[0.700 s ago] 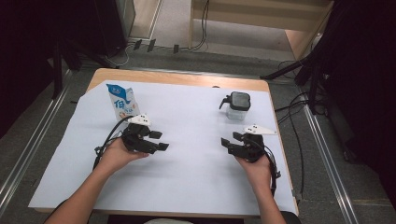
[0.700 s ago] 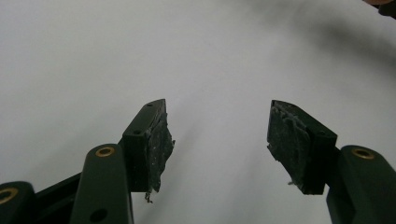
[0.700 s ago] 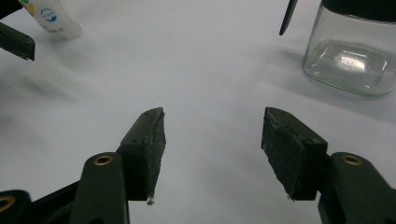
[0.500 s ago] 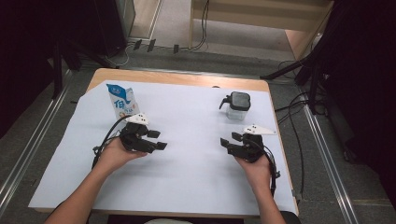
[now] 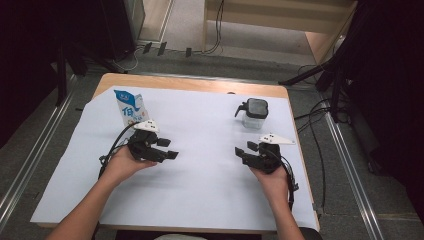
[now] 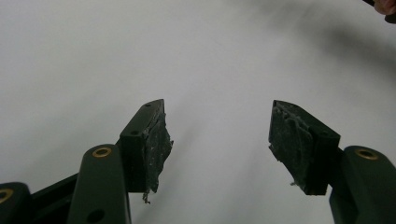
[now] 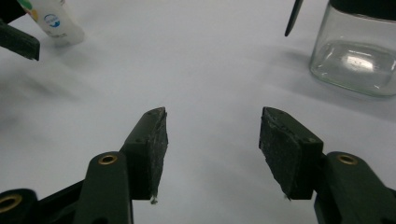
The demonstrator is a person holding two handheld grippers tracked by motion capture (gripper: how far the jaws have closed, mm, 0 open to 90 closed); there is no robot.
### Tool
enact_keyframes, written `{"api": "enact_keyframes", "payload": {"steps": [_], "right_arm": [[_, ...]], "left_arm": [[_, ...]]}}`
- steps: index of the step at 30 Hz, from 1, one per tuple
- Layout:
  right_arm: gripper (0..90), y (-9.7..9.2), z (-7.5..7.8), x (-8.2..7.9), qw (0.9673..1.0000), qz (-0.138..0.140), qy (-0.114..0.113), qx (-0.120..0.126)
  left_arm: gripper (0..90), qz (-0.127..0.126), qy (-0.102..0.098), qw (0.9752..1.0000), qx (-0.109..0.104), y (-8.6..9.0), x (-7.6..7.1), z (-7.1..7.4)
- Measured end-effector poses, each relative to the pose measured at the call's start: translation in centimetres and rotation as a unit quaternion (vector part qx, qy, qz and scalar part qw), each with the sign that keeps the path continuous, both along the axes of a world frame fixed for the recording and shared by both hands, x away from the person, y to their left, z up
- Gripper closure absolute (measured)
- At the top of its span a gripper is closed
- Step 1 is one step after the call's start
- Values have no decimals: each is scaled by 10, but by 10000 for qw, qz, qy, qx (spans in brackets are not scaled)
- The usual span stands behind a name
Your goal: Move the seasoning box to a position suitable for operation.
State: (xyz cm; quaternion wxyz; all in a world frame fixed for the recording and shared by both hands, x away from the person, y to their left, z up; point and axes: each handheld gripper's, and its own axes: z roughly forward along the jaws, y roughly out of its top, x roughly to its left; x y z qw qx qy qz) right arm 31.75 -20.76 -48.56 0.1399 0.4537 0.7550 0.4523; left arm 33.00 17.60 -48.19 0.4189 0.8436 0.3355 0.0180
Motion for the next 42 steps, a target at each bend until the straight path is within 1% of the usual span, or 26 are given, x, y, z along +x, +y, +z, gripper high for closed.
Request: {"api": "enact_keyframes", "payload": {"steps": [2,3,5,7,9,11,12,13,15,18,21,25,28,31,33,35,37,39,41,42], "right_arm": [[404,-2,-1,2,10000,-60,-32,-13],[382,-2,-1,3,9999,-94,-54,-62],[314,-3,-2,6,9998,-184,-65,-85],[260,-4,-2,10,9995,-310,-45,-54],[168,-4,0,15,9993,-375,-62,-63],[114,-4,2,18,9985,-465,-168,-215],[31,-4,3,19,9978,-580,-172,-287],[0,-4,4,22,9974,-627,-101,-333],[0,-5,4,24,9972,-670,-3,-318],[0,-6,2,27,9968,-683,-6,-410],[0,-5,1,31,9961,-728,15,-508],[0,-4,1,40,9968,-683,-22,-414],[0,-2,2,47,9961,-748,-67,-468],[0,0,4,55,9957,-810,-69,-441],[0,0,6,60,9948,-910,-49,-454],[0,0,7,62,9938,-1029,-26,-417],[0,0,9,64,9937,-1039,-41,-425],[0,-1,10,67,9927,-1100,-76,-494],[0,-2,10,70,9921,-1147,-106,-501],[0,-6,10,75,9905,-1263,-161,-524]], "left_arm": [[377,-4,11,10000,-40,0,0,0],[378,-17,4,10000,-41,0,1,0],[379,-16,-19,10000,-17,0,0,1],[379,-26,-22,10000,-27,-1,0,0],[379,-15,-23,10000,-28,-1,0,0],[384,-1,-32,10000,-6,-1,0,0],[386,16,-60,10000,68,-1,0,1],[387,17,-38,10000,40,0,0,0],[387,27,-28,10000,51,0,0,0],[388,-8,-37,10000,78,0,0,1],[389,-6,-43,10000,46,-1,0,1],[389,-6,-47,10000,51,-1,0,1],[388,31,-30,10000,14,0,0,0],[388,23,-35,10000,31,0,0,1],[389,16,-41,10000,29,0,-1,1],[389,10,-44,10000,25,-1,-1,1],[389,-5,-22,10000,44,-1,0,0],[390,18,-24,10000,48,-2,0,0],[391,12,-23,10000,37,-2,0,0],[392,8,-26,10000,58,-2,-1,1]]}}
